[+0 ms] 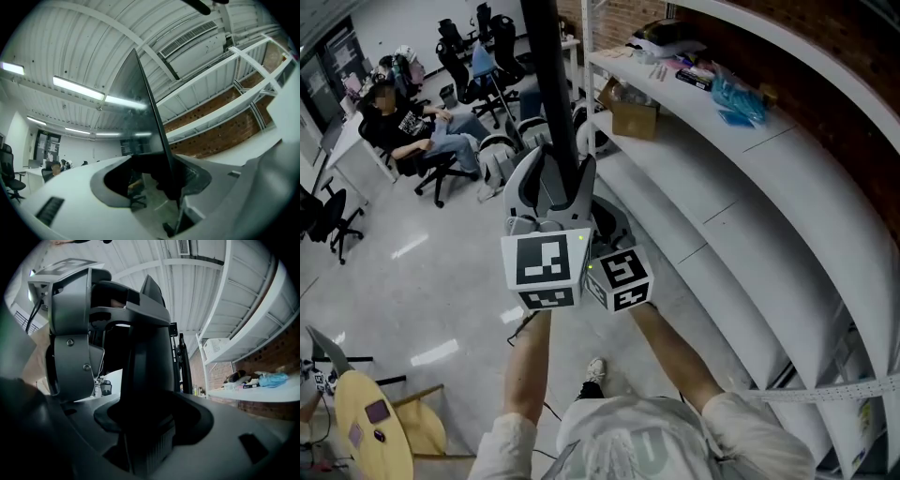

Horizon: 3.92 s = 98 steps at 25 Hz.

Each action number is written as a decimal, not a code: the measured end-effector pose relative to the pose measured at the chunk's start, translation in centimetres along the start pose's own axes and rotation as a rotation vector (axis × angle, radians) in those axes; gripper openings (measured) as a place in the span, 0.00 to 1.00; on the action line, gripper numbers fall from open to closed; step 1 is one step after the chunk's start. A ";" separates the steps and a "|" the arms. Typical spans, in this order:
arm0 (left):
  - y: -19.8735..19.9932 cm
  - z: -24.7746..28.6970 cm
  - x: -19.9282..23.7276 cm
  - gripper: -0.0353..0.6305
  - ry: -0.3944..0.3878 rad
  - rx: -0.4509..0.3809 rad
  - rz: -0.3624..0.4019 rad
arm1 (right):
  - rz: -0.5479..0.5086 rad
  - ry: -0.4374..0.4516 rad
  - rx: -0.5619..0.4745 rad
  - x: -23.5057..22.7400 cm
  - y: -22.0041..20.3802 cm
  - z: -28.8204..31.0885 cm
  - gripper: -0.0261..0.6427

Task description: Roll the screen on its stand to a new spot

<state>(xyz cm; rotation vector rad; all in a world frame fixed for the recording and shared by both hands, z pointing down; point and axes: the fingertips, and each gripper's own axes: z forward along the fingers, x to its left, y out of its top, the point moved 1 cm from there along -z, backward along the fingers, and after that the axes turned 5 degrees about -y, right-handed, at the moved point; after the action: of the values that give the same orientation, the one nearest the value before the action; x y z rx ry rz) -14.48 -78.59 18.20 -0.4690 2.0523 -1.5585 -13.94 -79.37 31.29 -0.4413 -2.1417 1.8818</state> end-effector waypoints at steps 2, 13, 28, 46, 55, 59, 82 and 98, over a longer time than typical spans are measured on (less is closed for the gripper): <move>0.6 -0.8 -1.3 0.46 -0.004 -0.007 -0.002 | -0.001 -0.001 -0.004 -0.1 -0.1 -1.6 0.41; 3.4 -5.7 -9.3 0.46 -0.013 -0.025 -0.022 | -0.002 0.001 -0.022 0.0 1.9 -11.3 0.42; 6.3 -12.2 -16.4 0.46 -0.070 -0.043 -0.040 | -0.010 -0.054 -0.029 2.0 3.3 -21.1 0.42; 9.5 -23.0 -22.1 0.46 -0.177 -0.067 -0.071 | -0.029 -0.155 -0.051 8.4 4.7 -32.1 0.42; 11.0 -27.3 -26.7 0.45 -0.184 -0.064 -0.081 | -0.029 -0.165 -0.048 9.6 5.5 -38.6 0.42; 11.8 -28.9 -30.3 0.45 -0.174 -0.060 -0.081 | -0.023 -0.154 -0.040 9.2 5.6 -42.5 0.42; 19.2 -38.7 -52.1 0.44 -0.130 -0.069 -0.040 | -0.009 -0.118 -0.063 6.6 9.2 -66.7 0.42; 22.0 -47.7 -58.4 0.43 -0.225 -0.080 -0.076 | -0.018 -0.214 -0.068 11.0 10.6 -77.3 0.42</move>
<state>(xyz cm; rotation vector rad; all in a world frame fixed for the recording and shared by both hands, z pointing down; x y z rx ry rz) 5.31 -2.58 18.09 -0.7257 1.9479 -1.3994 6.32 -3.21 30.72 -0.2413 -2.3418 1.9281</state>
